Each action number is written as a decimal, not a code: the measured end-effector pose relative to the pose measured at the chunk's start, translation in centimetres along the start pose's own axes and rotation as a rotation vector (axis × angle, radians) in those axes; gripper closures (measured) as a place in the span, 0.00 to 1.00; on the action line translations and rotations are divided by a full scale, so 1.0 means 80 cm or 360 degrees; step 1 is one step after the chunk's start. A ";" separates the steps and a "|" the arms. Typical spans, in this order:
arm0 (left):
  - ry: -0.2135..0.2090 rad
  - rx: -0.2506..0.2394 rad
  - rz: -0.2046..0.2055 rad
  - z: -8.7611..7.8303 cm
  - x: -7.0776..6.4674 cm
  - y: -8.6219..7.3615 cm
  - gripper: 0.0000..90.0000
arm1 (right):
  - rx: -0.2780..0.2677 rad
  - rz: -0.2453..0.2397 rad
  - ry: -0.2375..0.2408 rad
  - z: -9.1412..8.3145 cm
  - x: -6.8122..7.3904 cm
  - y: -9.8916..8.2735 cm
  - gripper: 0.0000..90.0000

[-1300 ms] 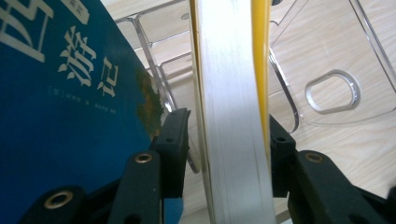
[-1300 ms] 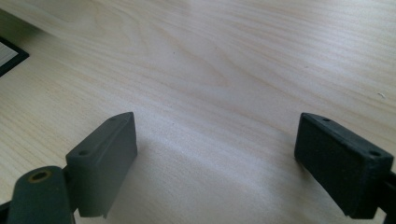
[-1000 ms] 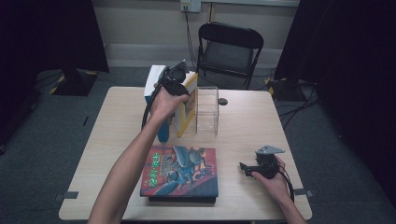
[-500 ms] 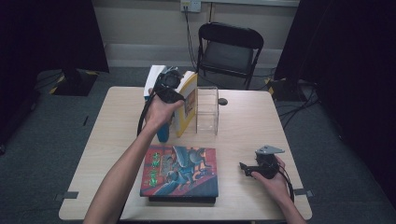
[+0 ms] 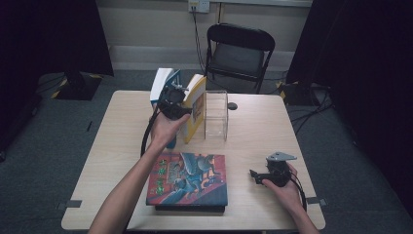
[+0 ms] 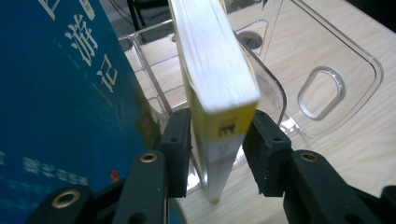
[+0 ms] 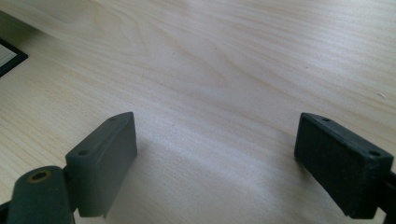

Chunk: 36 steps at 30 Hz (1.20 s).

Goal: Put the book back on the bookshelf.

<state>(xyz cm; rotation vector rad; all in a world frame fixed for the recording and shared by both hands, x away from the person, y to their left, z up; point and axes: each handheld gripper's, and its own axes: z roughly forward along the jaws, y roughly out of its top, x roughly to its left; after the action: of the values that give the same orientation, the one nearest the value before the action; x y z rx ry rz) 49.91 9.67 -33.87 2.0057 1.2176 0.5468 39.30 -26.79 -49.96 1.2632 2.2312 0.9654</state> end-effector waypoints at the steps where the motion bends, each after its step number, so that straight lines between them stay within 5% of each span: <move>1: 0.0009 -0.0022 -0.0016 0.002 -0.001 -0.004 0.70 | 0.0000 0.0000 0.0000 0.000 0.000 0.000 0.14; 13: -0.0036 -0.0251 -0.0042 0.031 -0.011 -0.046 0.73 | 0.0000 -0.0001 0.0000 0.000 0.000 0.000 0.14; 23: -0.0059 -0.0255 -0.0095 0.053 -0.013 -0.058 0.66 | 0.0000 -0.0001 0.0000 0.000 0.000 0.000 0.14; 28: 0.0024 -0.0242 -0.0072 0.052 -0.020 -0.055 0.74 | -0.0001 -0.0001 0.0000 0.000 0.000 0.000 0.14; 36: 0.0013 -0.0212 -0.0131 0.048 -0.017 -0.048 0.80 | -0.0002 -0.0003 0.0000 0.000 0.000 0.000 0.14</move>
<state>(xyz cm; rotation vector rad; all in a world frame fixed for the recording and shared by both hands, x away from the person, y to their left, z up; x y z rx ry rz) 49.63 8.26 -39.32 1.8358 1.2302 0.5800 39.34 -26.77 -49.97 1.2602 2.2314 0.9660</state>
